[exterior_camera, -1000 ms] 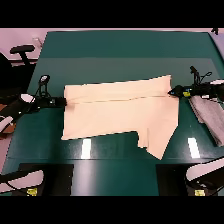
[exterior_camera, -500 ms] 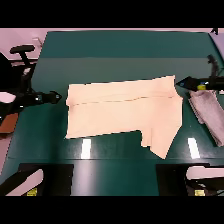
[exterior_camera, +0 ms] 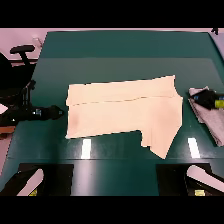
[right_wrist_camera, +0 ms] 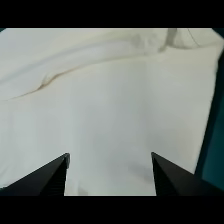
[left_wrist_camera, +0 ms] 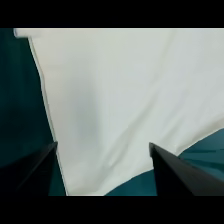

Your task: Fold the shirts.

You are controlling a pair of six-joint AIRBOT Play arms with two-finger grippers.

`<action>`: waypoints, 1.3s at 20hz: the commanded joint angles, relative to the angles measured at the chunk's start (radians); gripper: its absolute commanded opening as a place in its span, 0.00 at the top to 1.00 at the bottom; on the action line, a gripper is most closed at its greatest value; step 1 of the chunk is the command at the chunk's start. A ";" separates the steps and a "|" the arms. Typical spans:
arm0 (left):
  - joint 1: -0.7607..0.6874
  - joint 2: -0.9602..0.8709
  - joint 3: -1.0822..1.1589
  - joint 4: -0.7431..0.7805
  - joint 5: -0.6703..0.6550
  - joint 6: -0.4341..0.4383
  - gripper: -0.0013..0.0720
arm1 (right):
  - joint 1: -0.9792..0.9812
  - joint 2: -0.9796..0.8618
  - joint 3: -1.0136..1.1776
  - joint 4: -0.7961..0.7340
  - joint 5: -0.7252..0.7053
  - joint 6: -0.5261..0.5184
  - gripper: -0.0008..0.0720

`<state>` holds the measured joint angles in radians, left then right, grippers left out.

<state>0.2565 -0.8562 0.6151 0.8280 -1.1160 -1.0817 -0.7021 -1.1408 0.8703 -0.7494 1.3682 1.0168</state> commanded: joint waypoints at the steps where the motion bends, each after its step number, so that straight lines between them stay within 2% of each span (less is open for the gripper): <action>1: 0.002 0.008 -0.061 0.114 -0.041 -0.129 0.09 | -0.095 0.098 -0.225 -0.017 -0.008 0.056 0.21; 3: 0.002 0.008 -0.067 0.264 -0.069 -0.211 0.09 | -0.124 0.136 -0.295 -0.048 -0.027 0.070 0.21; 4: 0.002 0.007 -0.068 0.308 -0.118 -0.223 0.09 | -0.133 0.156 -0.321 -0.063 -0.053 0.084 0.21; 9: 0.002 0.007 -0.120 0.203 -0.212 -0.258 0.09 | -0.132 0.163 -0.314 -0.075 -0.038 0.086 0.21; 12: 0.002 -0.003 -0.214 0.062 -0.182 -0.229 0.09 | -0.132 0.121 -0.286 -0.059 -0.037 0.086 0.21; 14: 0.002 -0.007 -0.257 0.062 -0.113 -0.224 0.09 | -0.132 0.084 -0.259 -0.056 -0.014 0.085 0.21; 19: 0.002 -0.007 -0.281 0.050 0.044 -0.309 0.09 | -0.121 0.071 -0.212 -0.055 -0.011 0.085 0.21; 26: 0.002 -0.007 -0.298 0.053 0.083 -0.381 0.09 | -0.045 0.071 -0.209 -0.064 -0.019 0.074 0.21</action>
<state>0.2584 -0.8619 0.3275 0.8463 -1.0981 -1.4319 -0.7696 -1.0691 0.6582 -0.8078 1.3529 1.0973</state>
